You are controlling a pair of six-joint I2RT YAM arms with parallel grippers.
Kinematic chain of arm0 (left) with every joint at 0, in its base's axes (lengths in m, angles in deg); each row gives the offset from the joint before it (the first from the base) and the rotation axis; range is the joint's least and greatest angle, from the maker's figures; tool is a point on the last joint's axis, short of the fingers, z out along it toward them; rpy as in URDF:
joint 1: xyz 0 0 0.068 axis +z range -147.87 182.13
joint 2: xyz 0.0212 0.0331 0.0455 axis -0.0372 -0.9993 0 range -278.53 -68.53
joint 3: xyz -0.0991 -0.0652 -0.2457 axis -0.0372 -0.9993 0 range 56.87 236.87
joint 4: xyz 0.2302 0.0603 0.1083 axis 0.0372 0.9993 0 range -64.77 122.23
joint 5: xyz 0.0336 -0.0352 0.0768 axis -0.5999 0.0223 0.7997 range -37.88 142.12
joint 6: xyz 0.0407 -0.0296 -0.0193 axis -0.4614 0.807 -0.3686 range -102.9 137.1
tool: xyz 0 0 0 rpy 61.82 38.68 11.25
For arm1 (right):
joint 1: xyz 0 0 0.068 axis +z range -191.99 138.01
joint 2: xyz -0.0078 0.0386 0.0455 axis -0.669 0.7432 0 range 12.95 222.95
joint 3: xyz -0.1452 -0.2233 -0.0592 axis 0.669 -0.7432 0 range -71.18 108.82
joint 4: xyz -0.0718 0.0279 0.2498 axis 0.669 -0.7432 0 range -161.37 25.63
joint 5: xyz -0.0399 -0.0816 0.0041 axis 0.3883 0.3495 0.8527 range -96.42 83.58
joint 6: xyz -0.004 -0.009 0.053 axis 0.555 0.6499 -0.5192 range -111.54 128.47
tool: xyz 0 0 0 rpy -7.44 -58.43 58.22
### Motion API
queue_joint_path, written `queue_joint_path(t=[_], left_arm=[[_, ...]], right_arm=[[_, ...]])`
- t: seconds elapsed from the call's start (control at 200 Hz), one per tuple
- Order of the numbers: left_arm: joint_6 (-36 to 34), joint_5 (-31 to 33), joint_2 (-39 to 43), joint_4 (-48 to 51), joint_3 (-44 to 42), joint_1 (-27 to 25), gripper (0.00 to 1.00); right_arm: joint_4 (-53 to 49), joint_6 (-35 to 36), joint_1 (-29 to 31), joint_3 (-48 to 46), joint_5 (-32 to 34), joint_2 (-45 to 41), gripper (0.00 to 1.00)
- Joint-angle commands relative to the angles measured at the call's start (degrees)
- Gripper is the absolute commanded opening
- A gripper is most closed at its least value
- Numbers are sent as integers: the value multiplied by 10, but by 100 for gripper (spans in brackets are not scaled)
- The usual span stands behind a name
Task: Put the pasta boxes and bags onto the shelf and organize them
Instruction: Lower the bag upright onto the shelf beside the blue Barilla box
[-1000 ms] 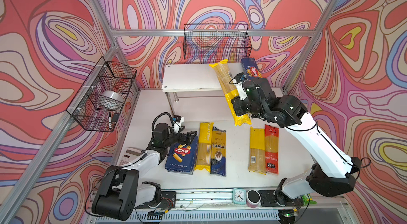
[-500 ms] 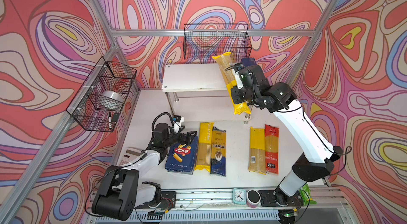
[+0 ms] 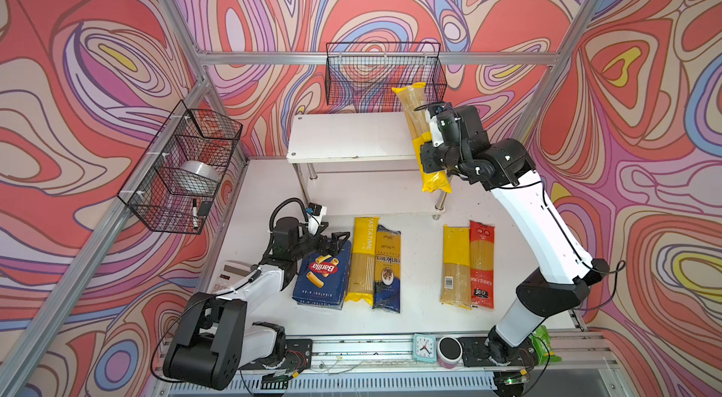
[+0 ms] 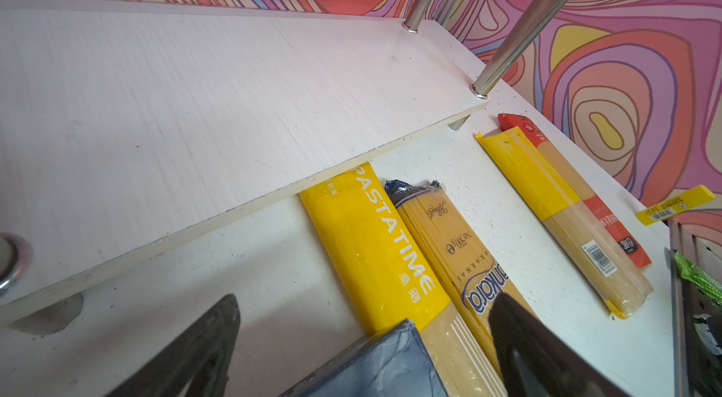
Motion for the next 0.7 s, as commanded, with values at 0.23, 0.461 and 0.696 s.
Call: queue_joint_path(t=[0.23, 0.461, 0.696], left_arm=[[0, -4, 2, 9, 11, -3, 100], [0, -3, 3, 9, 11, -2, 100], [0, -3, 3, 8, 9, -3, 100]], right_arm=[[88, 5, -21, 57, -10, 22, 5], [98, 2, -35, 56, -23, 29, 7], [104, 0, -39, 61, -29, 53, 11]])
